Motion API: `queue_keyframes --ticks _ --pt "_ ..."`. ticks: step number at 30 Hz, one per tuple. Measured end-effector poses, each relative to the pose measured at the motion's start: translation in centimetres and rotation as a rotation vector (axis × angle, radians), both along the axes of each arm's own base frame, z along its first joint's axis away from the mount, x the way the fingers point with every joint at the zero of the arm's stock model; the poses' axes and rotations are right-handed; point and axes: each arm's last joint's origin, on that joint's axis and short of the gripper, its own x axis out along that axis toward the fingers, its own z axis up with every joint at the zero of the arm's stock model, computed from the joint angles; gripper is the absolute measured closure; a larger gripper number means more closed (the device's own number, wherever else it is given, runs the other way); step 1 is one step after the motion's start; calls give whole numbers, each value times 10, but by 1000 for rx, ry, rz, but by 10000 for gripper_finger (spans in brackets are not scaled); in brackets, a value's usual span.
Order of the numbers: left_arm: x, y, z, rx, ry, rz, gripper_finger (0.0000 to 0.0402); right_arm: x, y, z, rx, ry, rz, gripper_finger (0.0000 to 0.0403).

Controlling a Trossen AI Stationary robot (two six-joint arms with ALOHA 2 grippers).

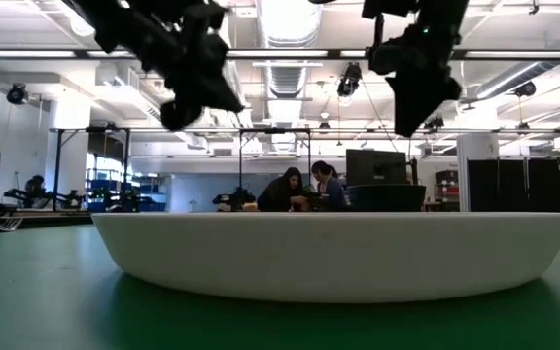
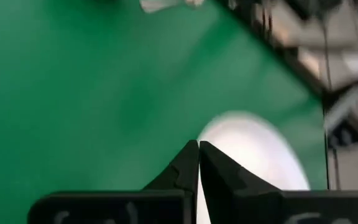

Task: Set table place
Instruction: Put the black bowl on top of the white plate on the table

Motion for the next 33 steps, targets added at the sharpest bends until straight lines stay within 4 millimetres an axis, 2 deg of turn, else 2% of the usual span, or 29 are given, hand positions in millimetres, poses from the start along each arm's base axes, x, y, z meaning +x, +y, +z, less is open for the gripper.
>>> queue_keyframes --ticks 3,10,18,25,33 --pt "-11 3 18 -1 -67 78 397 0 -23 0 -25 30 8 264" --pt "-30 1 48 -60 -230 132 353 7 -75 -20 14 147 1 195" --pt "-49 -1 71 -49 -345 149 333 36 -118 -49 69 308 100 182" --pt "-54 -2 75 -43 -358 161 333 52 -134 -53 61 341 125 182" --pt "-53 -2 74 -42 -358 160 333 51 -138 -52 62 341 117 182"
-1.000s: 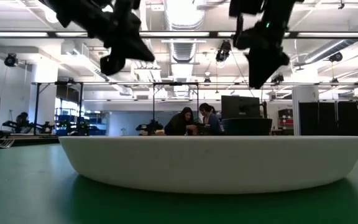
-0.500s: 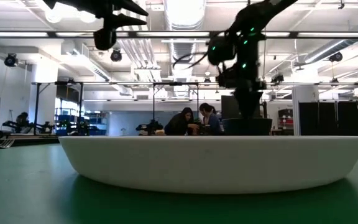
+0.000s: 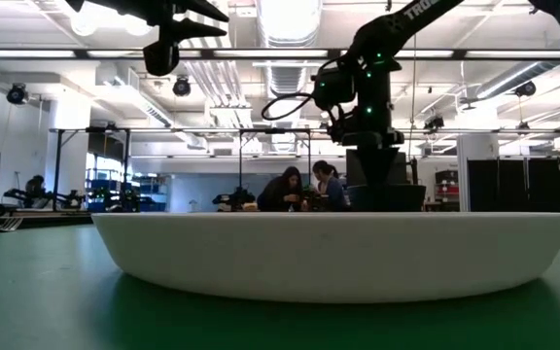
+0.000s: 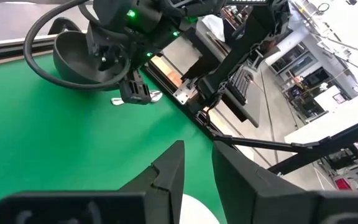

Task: Set table place
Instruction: Put the black bowl on top of the white plate on the table

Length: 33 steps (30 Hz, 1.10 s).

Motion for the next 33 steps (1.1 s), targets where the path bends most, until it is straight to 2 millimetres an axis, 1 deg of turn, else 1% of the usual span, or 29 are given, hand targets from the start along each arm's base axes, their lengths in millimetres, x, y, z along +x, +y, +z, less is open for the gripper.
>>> queue_keyframes --ticks 6,26,33 --pt "0 0 0 1 -4 0 333 0 0 1 0 -5 -25 182" --pt "0 0 1 2 -11 0 333 -1 1 0 5 6 -17 183" --pt "0 0 1 1 -13 -1 333 -6 -5 -2 16 16 17 183"
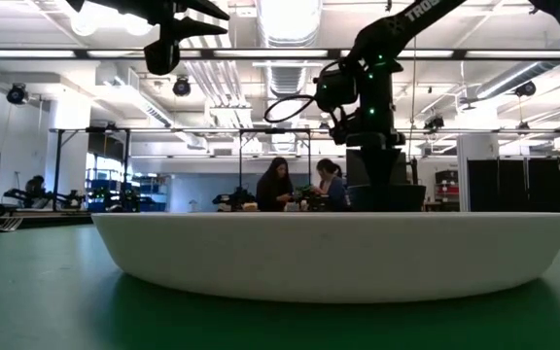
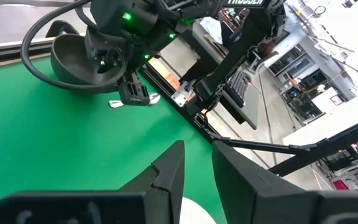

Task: Set table place
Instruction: Put the black bowl on top of the white plate on the table

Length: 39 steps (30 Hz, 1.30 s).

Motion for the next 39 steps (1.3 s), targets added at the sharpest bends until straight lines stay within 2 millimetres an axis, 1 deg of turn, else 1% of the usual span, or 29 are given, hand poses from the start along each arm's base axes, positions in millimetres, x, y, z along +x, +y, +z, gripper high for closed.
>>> queue_keyframes --ticks 4,7,9,14,20,27,33,36,39 --pt "0 0 0 0 0 0 333 -6 -9 0 9 -1 -10 183" --pt "0 0 0 0 -1 0 333 -10 -15 -1 61 -34 -38 183" --pt "0 0 0 0 -1 0 333 -10 -16 -1 86 -51 -52 183" --pt "0 0 0 0 0 0 333 -5 -7 -1 95 -54 -33 183" --pt "0 0 -2 0 5 0 333 -2 4 -9 102 -29 -1 183" --pt "3 1 -5 -4 20 0 333 -9 5 -28 86 11 4 183" --pt "8 2 -9 -8 40 0 333 -13 8 -35 91 38 -5 185" --pt "9 2 -11 -10 48 -1 333 -13 10 -36 92 41 2 202" --pt "11 2 -12 -12 50 -8 333 -12 11 -35 78 53 27 242"
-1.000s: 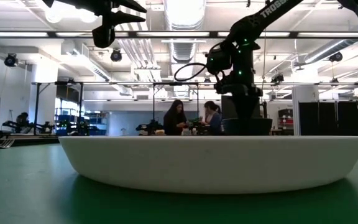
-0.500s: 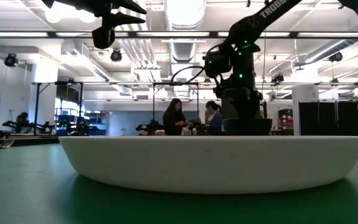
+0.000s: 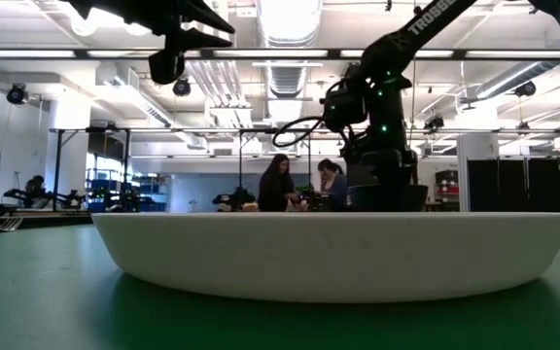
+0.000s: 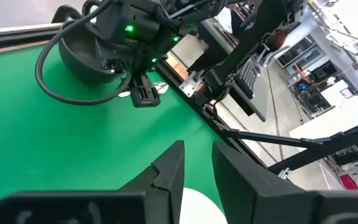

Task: Set table place
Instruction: Put the black bowl on top of the white plate on the table

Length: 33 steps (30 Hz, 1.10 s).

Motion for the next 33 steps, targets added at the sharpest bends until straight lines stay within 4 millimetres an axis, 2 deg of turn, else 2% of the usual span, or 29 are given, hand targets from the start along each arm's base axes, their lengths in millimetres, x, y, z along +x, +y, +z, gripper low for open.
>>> queue_keyframes --ticks 10,15,24,28,33 --pt "0 0 0 -1 -4 -10 333 6 8 2 -6 -5 46 385" --pt "0 -1 0 -11 -1 -43 333 16 29 7 -6 -6 126 393" --pt "-5 -6 -16 -49 173 -55 356 38 76 49 -52 -143 332 394" --pt "-4 -18 -15 -37 170 -98 374 42 99 63 -60 -173 448 394" --pt "-6 -46 -13 -23 173 -179 399 42 135 72 -54 -170 600 394"
